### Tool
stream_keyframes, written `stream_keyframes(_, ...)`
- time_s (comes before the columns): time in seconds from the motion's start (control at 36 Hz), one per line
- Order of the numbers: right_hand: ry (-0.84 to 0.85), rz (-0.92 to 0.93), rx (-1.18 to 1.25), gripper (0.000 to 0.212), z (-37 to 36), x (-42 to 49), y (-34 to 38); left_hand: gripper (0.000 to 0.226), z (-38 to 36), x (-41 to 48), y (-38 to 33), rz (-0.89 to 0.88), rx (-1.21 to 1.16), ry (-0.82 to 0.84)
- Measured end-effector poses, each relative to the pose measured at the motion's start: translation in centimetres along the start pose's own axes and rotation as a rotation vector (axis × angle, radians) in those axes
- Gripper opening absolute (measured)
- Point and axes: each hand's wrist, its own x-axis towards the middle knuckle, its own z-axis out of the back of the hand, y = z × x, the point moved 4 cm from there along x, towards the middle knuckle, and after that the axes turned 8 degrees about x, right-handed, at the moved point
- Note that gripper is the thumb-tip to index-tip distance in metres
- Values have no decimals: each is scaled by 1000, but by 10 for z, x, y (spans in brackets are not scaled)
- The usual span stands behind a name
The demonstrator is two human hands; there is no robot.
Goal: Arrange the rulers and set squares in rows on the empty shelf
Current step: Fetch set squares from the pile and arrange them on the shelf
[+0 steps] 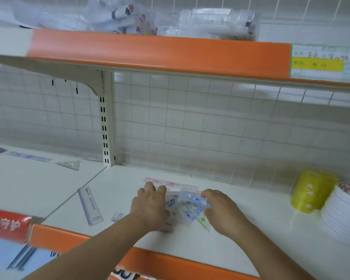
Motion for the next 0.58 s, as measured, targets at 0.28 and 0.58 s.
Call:
stream_keyframes(0.28,15,128,-10,39,-20,13,59,53,7,-21,65,113,48,-29)
stream_keyframes(0.58,63,257,-47,39,-62,15,172,54,20,-65,174,230,48,-18)
